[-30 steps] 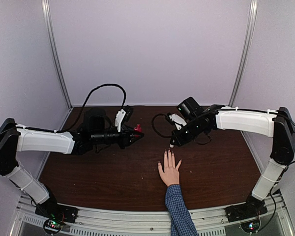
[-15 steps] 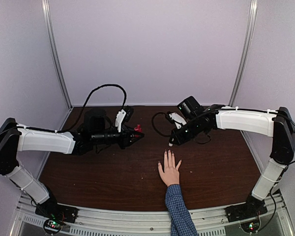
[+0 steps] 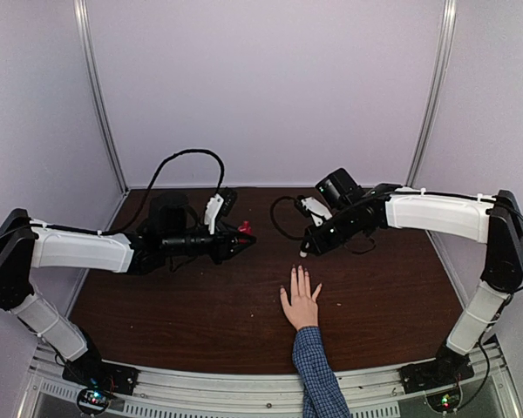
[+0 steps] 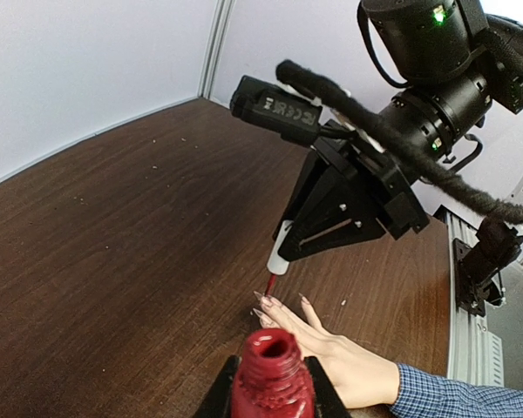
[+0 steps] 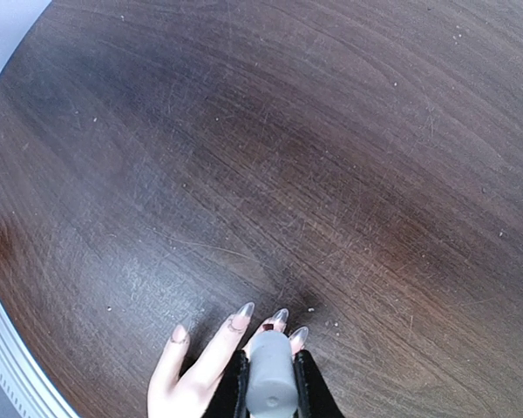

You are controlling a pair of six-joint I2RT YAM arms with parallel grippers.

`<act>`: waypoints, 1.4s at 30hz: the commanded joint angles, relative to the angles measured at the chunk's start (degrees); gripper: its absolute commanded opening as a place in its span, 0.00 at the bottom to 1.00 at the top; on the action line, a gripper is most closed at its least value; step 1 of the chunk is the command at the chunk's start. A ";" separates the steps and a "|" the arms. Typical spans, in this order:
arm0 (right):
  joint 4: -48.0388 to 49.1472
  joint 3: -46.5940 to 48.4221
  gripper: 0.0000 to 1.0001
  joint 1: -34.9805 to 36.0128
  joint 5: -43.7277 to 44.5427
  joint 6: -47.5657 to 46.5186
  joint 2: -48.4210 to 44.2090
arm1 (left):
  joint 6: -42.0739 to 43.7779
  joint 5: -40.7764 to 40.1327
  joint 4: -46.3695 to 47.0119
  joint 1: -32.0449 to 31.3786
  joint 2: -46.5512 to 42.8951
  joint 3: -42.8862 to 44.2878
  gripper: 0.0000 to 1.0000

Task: Paint the nails
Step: Paint the hand on the nail.

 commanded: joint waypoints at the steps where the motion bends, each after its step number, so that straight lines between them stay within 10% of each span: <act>1: -0.35 -0.46 0.00 -0.26 1.76 0.84 -2.33 | -0.59 0.97 4.36 0.57 0.51 0.45 0.00; 42: -0.38 0.48 0.00 -0.14 -0.15 1.28 1.66 | -0.59 1.16 4.36 0.57 0.52 0.60 0.00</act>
